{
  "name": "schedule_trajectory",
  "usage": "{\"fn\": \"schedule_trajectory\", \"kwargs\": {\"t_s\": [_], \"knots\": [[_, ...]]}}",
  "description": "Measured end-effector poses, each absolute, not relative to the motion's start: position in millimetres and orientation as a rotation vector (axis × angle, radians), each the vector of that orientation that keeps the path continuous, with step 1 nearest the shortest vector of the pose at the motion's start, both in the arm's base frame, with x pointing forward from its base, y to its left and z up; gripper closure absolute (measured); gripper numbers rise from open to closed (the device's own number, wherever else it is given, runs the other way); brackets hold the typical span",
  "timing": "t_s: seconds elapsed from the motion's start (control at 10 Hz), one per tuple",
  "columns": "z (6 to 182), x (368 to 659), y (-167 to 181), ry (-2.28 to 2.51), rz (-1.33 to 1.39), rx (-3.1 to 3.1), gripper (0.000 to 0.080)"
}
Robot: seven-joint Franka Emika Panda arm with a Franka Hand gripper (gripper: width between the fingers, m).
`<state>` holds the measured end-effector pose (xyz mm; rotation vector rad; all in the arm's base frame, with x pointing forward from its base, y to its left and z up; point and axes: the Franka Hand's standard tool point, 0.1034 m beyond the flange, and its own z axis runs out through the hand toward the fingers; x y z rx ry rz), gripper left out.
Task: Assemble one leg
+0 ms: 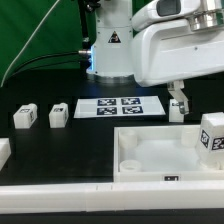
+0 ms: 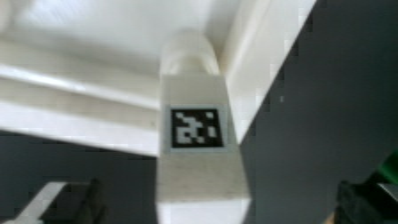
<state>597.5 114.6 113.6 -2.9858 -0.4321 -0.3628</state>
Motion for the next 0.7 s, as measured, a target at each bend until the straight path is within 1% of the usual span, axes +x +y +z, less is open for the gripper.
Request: {"fn": "schedule_trajectory", "kwargs": {"t_s": [0.2, 0.3, 0.4, 0.7], "knots": [[115.7, 599.7, 109.4, -0.387, -0.144, -2.998, 0.015], [114.6, 590.2, 109.6, -0.365, 0.041, -3.001, 0.015], [116.9, 592.2, 113.0, -0.344, 0.128, -2.997, 0.015], [115.5, 596.1, 112.3, -0.344, 0.098, -2.999, 0.015]]}}
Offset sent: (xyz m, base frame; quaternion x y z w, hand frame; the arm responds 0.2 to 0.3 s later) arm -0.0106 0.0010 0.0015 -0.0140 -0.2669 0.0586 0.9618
